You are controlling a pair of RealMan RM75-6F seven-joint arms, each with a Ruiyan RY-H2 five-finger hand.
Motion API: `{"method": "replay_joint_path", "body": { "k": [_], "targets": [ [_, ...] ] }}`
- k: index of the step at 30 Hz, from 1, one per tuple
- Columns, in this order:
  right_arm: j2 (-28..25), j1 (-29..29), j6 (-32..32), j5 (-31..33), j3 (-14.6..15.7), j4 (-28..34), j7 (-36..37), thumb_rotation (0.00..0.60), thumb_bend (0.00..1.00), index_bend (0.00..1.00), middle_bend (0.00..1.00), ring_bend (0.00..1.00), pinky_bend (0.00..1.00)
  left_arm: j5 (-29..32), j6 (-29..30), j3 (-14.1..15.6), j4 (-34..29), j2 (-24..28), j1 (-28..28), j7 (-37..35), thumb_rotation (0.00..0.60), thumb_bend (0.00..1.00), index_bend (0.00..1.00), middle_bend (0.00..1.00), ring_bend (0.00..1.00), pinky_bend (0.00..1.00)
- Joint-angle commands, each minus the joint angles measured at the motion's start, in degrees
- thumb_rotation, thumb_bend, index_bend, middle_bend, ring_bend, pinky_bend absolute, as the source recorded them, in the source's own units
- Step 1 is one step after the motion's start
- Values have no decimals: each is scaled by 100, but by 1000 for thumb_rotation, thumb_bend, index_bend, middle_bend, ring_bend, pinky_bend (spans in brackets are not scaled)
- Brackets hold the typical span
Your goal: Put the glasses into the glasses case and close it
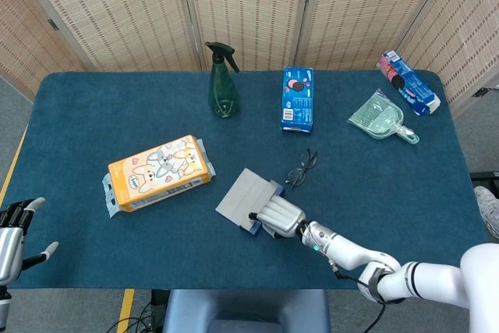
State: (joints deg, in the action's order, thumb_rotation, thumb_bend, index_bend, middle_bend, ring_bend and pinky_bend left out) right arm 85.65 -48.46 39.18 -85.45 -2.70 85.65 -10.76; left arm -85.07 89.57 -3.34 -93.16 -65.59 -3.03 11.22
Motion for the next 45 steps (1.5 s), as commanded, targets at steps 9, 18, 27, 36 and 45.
{"method": "replay_joint_path", "body": {
  "k": [9, 18, 27, 36, 45],
  "targets": [
    [-1115, 439, 277, -129, 686, 551, -364, 600, 694, 359, 1000, 1000, 972, -75, -34, 14, -63, -40, -40, 63, 600, 189, 211, 237, 200, 281],
    [-1203, 590, 709, 295, 300, 359, -282, 600, 694, 360, 1000, 1000, 972, -115, -60, -3, -93, -65, -86, 127, 600, 188, 211, 237, 200, 281],
    [-725, 315, 321, 1226, -135, -400, -634, 600, 688, 360, 1000, 1000, 972, -97, -41, -11, -73, -35, -72, 124, 600, 189, 211, 237, 200, 281],
    [-240, 27, -103, 1605, -143, -790, -883, 600, 688, 360, 1000, 1000, 972, -21, -36, 6, -10, -35, -17, 70, 600, 189, 211, 238, 200, 281],
    [5, -131, -40, 1296, -182, -631, -690, 600, 689, 360, 1000, 1000, 972, 31, -84, -3, 85, -76, -22, -5, 600, 188, 211, 237, 200, 281]
  ]
}}
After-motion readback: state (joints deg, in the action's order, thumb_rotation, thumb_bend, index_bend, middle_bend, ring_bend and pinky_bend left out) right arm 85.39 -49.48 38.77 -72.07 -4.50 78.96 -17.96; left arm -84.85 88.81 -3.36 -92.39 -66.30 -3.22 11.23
